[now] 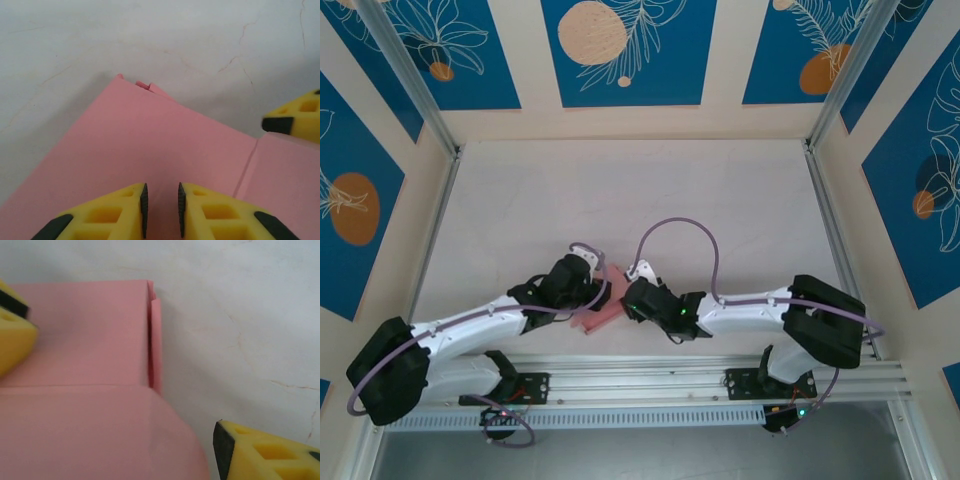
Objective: Fold the paper box
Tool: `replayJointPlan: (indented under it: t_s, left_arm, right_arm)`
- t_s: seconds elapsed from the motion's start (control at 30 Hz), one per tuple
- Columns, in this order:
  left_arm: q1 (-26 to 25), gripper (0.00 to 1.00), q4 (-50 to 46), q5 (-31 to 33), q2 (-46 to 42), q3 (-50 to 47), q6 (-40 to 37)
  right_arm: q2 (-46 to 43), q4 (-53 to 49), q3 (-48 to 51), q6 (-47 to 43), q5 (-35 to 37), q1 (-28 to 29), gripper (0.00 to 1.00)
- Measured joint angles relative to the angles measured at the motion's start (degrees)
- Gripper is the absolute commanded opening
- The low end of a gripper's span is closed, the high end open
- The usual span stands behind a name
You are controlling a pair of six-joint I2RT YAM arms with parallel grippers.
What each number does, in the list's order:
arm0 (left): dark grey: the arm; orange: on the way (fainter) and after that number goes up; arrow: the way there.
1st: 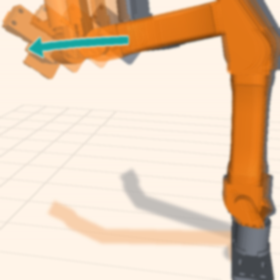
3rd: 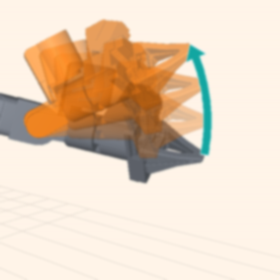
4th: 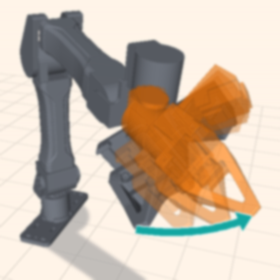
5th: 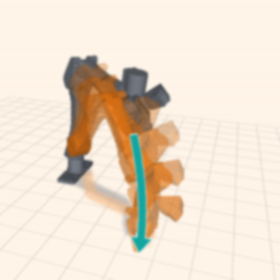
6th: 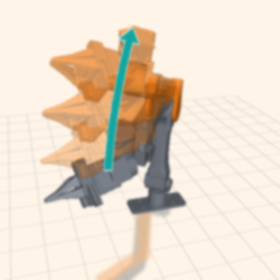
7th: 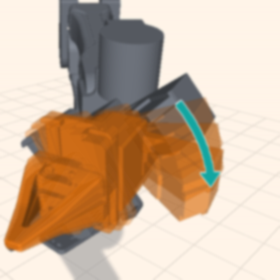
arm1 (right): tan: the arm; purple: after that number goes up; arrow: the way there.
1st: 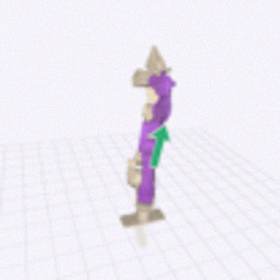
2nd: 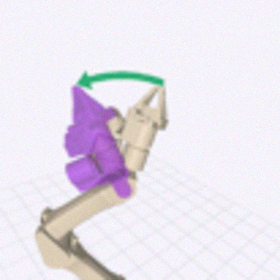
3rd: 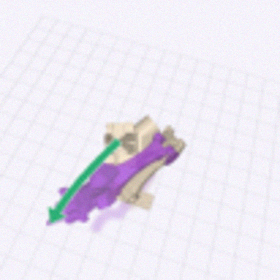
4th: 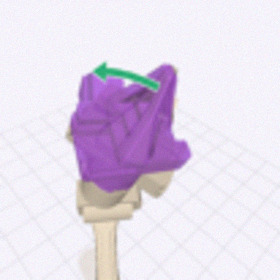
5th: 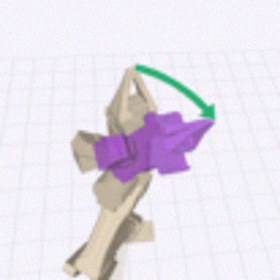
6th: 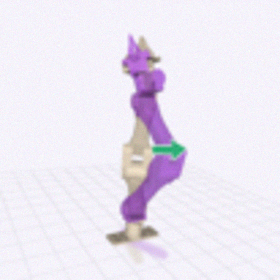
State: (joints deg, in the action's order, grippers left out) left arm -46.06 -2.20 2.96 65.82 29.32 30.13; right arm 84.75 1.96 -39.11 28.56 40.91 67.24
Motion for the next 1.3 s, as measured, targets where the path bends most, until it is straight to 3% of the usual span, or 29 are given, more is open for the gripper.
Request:
replayJointPlan:
  t_s: [0.17, 0.47, 0.57, 0.7, 1.0, 1.17, 1.3]
  left_arm:
    - [0.1, 0.2, 5.5, 0.5, 2.2, -1.8, 0.9]
    - [0.1, 0.19, 15.2, 2.0, 6.9, -5.3, 1.0]
    - [0.1, 0.18, 19.2, 2.3, 9.7, -5.3, 0.9]
    - [0.5, 0.21, 21.1, 2.6, 10.6, -5.0, 0.3]
    - [3.6, 0.56, 7.9, 2.6, -4.4, -3.4, -3.4]
    - [4.7, 0.57, 0.4, 3.7, -11.1, -1.0, -3.2]
    - [6.0, 0.59, -4.6, 4.6, -12.5, -1.0, -2.4]
  right_arm:
    - [-5.9, -3.1, 0.0, 0.2, -0.6, 1.5, 0.68]
    - [-17.1, -9.2, 1.6, 5.3, -0.6, 3.0, 0.69]
    - [-18.6, -11.3, 1.6, 7.8, -2.7, 0.5, 0.67]
    - [-18.1, -13.0, 1.4, 9.4, -10.6, -8.0, 0.67]
    - [-10.4, -14.0, -5.2, 6.7, -33.7, -26.1, 0.68]
    - [-5.0, -15.5, -11.5, 4.8, -40.9, -29.2, 0.75]
    - [-0.1, -16.3, -16.5, 4.3, -45.1, -30.2, 0.89]
